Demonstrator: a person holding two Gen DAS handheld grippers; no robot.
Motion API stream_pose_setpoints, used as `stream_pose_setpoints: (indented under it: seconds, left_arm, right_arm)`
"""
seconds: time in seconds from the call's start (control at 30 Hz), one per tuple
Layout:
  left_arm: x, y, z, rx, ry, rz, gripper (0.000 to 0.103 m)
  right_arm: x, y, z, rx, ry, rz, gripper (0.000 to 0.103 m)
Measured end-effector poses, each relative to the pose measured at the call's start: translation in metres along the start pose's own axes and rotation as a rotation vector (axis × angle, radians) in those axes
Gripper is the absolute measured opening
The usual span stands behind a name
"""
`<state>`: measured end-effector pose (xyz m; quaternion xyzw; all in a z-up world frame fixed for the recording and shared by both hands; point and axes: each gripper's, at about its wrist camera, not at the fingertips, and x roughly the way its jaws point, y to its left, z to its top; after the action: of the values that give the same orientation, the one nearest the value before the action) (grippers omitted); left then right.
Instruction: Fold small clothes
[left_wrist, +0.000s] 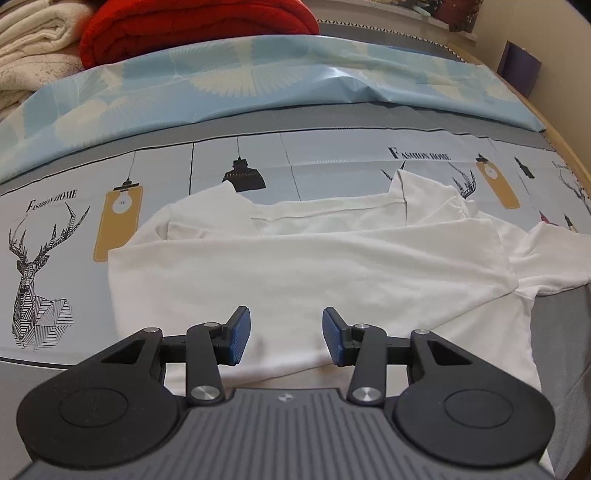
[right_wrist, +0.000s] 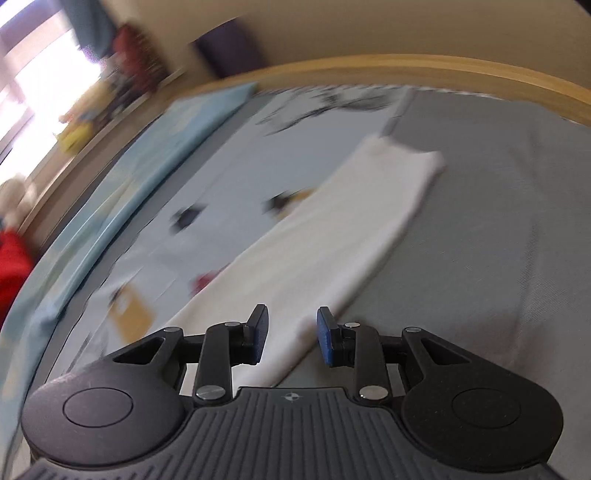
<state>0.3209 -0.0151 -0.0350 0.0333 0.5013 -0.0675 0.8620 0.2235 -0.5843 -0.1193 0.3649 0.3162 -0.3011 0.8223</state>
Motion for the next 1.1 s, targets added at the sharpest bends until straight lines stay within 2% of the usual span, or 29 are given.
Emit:
stream_pose_setpoints:
  seconds: [0.1,0.27,0.4,0.47,0.5,0.6,0.7,0.77,0.87,0.93,1.0,1.03,1.1]
  left_arm:
    - [0.002,0.001,-0.001,0.008,0.004,0.010,0.048]
    - [0.000,0.007,-0.002,0.011,0.004,0.022,0.048]
    - [-0.002,0.014,-0.003,0.018,0.003,0.028,0.048]
    - [-0.004,0.020,-0.004,0.015,0.000,0.032,0.048]
    - [-0.005,0.023,-0.004,0.009,-0.002,0.035,0.048]
    - [-0.010,0.035,-0.003,-0.015,-0.007,0.041,0.048]
    - [-0.019,0.046,-0.001,-0.039,-0.026,0.037,0.048]
    - [-0.026,0.055,0.001,-0.061,-0.042,0.036,0.048]
    - [-0.035,0.073,0.002,-0.112,-0.058,0.043,0.048]
    - [-0.040,0.088,0.004,-0.156,-0.068,0.051,0.048]
    - [-0.046,0.103,0.004,-0.198,-0.078,0.053,0.048]
    - [-0.049,0.110,0.004,-0.224,-0.081,0.053,0.048]
    - [-0.055,0.124,0.004,-0.270,-0.086,0.046,0.048]
  right_arm:
    - [0.015,-0.030,0.015,0.079,-0.018,-0.027,0.032]
    - [0.046,-0.070,0.025,0.246,-0.028,-0.019,0.032]
    - [0.058,-0.077,0.028,0.262,-0.099,0.011,0.029]
    - [0.063,-0.075,0.029,0.267,-0.112,0.009,0.003]
    - [0.064,-0.072,0.028,0.262,-0.109,-0.002,0.003]
    - [0.052,-0.053,0.025,0.205,-0.182,-0.069,0.002]
    - [0.032,-0.007,0.024,0.039,-0.285,-0.148,0.002]
    - [0.010,0.037,0.019,-0.097,-0.359,-0.135,0.002]
    - [-0.034,0.117,-0.008,-0.330,-0.442,0.029,0.003]
    - [-0.069,0.171,-0.044,-0.485,-0.460,0.213,0.003]
    - [-0.105,0.218,-0.092,-0.639,-0.431,0.432,0.003]
    - [-0.121,0.239,-0.121,-0.710,-0.394,0.550,0.003]
    - [-0.142,0.269,-0.174,-0.839,-0.279,0.715,0.003]
